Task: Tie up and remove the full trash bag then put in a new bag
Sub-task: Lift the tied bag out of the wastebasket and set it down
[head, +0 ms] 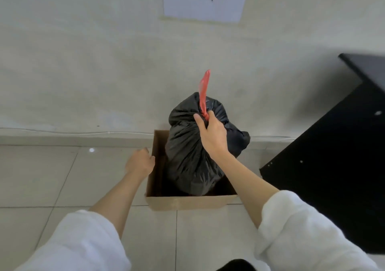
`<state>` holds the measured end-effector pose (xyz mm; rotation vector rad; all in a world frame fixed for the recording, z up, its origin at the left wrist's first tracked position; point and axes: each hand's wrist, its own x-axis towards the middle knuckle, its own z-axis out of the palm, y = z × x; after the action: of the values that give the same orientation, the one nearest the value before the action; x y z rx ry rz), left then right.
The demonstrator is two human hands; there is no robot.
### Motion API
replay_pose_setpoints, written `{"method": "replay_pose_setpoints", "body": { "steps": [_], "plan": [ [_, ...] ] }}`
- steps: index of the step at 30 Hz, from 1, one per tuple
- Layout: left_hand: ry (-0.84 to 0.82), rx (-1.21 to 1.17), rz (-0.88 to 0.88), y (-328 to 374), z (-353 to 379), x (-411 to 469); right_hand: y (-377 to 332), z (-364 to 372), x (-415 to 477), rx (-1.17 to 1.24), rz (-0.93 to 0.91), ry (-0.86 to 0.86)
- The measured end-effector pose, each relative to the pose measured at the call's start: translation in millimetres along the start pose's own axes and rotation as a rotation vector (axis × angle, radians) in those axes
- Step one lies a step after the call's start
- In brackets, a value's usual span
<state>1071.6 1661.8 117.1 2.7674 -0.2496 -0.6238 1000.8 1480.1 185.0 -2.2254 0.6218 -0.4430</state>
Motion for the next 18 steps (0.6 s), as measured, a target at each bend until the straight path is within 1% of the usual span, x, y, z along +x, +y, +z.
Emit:
{"method": "replay_pose_setpoints", "body": {
  "steps": [3,5,6,8,9,10,11,12,13,14,15,16,17,18],
  "plan": [
    [-0.078,-0.030,-0.027,-36.9,68.9,42.4,47.9,61.4,-3.8,0.047,-0.044,-0.016],
    [-0.116,-0.059,0.004,-51.5,109.3,63.2,76.9,95.3,-7.8,0.106,-0.041,-0.040],
    [-0.103,-0.055,0.036,-57.0,127.1,70.9,91.9,107.8,-8.8,0.164,-0.008,-0.022],
    [-0.004,0.030,0.115,-68.4,156.8,82.8,126.3,126.1,-1.4,0.197,0.115,0.113],
    [0.070,0.062,0.142,-74.2,167.6,85.4,142.1,129.2,5.5,0.117,0.221,0.209],
    [0.134,0.060,0.158,-79.5,176.2,85.0,154.5,129.9,11.1,-0.036,0.347,0.290],
    [0.192,0.045,0.172,-85.4,184.5,83.6,165.0,131.9,12.2,-0.204,0.432,0.358],
    [0.238,0.023,0.182,-89.5,190.4,83.5,170.3,133.8,9.9,-0.305,0.424,0.400],
    [0.259,0.003,0.175,-91.1,192.7,84.5,172.2,137.7,4.6,-0.335,0.323,0.377],
    [0.269,-0.009,0.165,-90.8,192.1,85.4,172.4,145.3,-3.8,-0.314,0.175,0.280],
    [0.275,0.001,0.162,-89.9,192.1,86.5,173.7,157.2,-13.6,-0.273,0.062,0.130],
    [0.285,0.017,0.168,-88.6,192.3,87.1,176.0,169.4,-23.2,-0.264,0.027,-0.043],
    [0.292,0.033,0.174,-87.3,192.2,87.2,180.5,181.2,-29.5,-0.280,0.051,-0.179],
    [0.300,0.049,0.178,-87.1,192.5,87.7,186.7,191.9,-31.3,-0.301,0.102,-0.246]
  ]
}}
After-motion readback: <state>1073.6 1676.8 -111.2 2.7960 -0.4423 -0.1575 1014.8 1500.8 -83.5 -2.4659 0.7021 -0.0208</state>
